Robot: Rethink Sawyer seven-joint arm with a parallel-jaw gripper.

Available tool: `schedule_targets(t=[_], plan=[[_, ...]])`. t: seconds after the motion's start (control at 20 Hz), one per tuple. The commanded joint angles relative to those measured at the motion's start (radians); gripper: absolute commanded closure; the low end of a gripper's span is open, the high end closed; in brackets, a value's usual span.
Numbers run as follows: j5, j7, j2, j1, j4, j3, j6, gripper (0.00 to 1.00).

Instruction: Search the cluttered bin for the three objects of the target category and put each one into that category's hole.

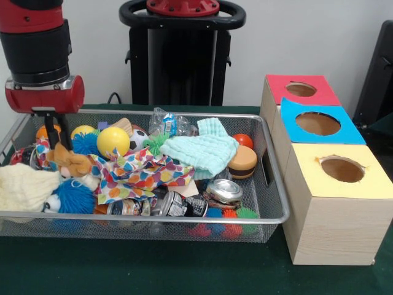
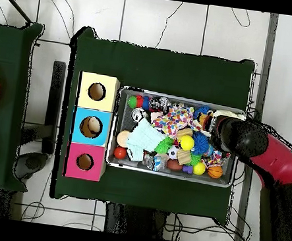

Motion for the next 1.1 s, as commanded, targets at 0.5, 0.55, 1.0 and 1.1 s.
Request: schedule_targets(t=[0.5, 0.55, 1.0, 1.1], plan=[[-0.028, -0.003, -0.011, -0.022, 0.074, 0.087, -0.046, 1.0], [-0.029, -0.002, -0.011, -0.021, 0.073, 0.087, -0.046, 1.0], [-0.038, -0.001, -0.012, -0.016, 0.074, 0.081, -0.052, 1.0], [-0.038, -0.001, -0.013, -0.016, 0.073, 0.081, -0.05, 1.0]])
